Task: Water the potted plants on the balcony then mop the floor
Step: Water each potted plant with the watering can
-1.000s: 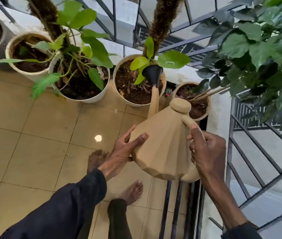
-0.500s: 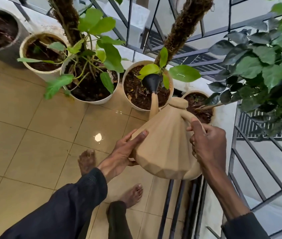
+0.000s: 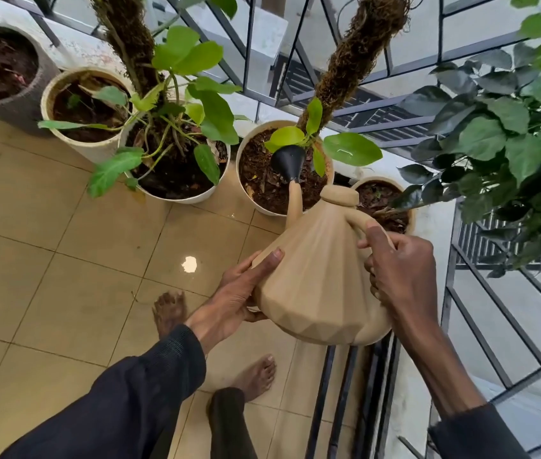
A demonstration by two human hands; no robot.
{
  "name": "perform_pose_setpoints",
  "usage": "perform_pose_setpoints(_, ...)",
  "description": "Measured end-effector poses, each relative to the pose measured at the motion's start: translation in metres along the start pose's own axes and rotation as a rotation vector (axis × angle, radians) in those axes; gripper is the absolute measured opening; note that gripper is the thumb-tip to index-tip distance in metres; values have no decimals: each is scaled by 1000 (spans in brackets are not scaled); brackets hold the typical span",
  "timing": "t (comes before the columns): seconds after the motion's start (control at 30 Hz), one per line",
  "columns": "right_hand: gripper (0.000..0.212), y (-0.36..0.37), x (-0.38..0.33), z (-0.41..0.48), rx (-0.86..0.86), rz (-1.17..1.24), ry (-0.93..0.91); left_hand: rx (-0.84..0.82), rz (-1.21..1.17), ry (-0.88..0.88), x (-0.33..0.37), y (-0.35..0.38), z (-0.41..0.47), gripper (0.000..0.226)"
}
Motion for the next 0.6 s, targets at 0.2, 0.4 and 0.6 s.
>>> perform_pose_setpoints(0.2, 64, -3, -2, -3, 10, -2, -4, 1, 9, -5, 0, 2, -1, 91)
perform_pose_setpoints(0.4, 54, -5, -6, -3, 16, -11, -4, 4, -8, -11, 1, 5, -2, 88)
perform_pose_setpoints(0.6, 40, -6, -9, -2, 23, -24, 7, 11, -21, -18, 1, 4, -2, 85)
Point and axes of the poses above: each hand's wrist, its own z-axis towards the middle knuckle, its own y-axis out of the palm, x = y × z, the point moved 9 cm from there along z, towards the middle knuckle, and after that the axes turned 11 degrees about -x, right-handed, at the moved point
